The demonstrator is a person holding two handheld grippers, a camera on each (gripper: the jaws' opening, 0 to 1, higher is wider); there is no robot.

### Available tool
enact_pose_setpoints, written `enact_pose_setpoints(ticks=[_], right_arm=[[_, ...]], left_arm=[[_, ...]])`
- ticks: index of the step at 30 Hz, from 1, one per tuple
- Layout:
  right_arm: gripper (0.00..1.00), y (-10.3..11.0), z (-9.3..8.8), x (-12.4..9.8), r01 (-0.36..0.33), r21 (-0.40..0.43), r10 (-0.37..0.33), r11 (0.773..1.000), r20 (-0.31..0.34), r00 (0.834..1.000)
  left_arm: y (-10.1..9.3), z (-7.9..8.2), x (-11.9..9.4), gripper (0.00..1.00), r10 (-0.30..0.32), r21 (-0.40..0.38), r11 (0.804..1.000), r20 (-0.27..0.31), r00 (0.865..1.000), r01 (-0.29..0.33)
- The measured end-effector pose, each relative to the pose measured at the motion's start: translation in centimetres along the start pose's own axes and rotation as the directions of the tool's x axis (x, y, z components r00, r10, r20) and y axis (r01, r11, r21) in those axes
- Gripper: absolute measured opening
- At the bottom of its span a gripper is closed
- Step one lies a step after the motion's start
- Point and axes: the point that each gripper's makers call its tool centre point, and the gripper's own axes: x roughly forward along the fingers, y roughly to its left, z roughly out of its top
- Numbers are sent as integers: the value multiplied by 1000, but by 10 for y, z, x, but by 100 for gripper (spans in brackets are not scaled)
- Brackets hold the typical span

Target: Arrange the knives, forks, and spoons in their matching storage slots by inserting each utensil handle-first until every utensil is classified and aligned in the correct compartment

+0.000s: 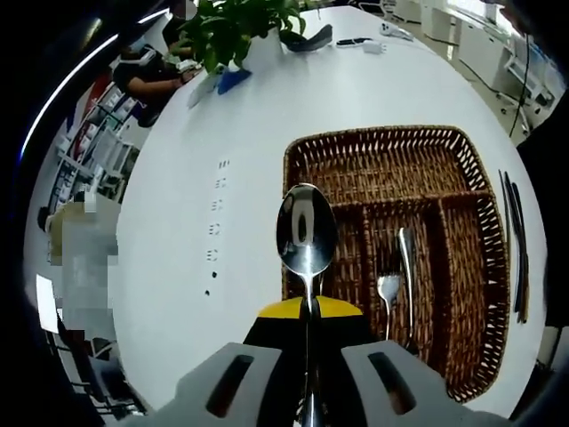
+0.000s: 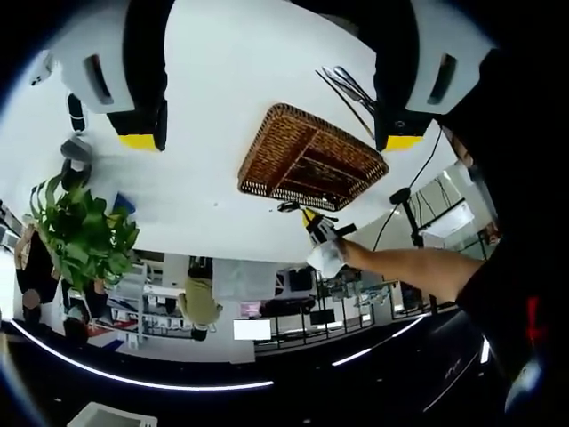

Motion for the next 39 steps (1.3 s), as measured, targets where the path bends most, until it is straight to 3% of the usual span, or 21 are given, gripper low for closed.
enact_pose_setpoints(ticks=[21,27,33,39], right_arm=[[100,-5,-5,5,4,6,-4,1000,-20,1000],[100,-6,-4,5,5,14,-5,1000,-14,1000],[100,-9,-5,4,17,23,-17,1000,-13,1000],[100,-9,-6,4,21,25,-20,999,-20,1000]], left_arm=[[-17,-16,38,0,-50,-67,997,-10,999,49],[-19,-18,47,0,-77,-136,988,-4,997,75],[-27,-24,57,0,-93,-72,993,-19,995,92],[-30,-24,63,0,-101,-87,991,-32,994,98]])
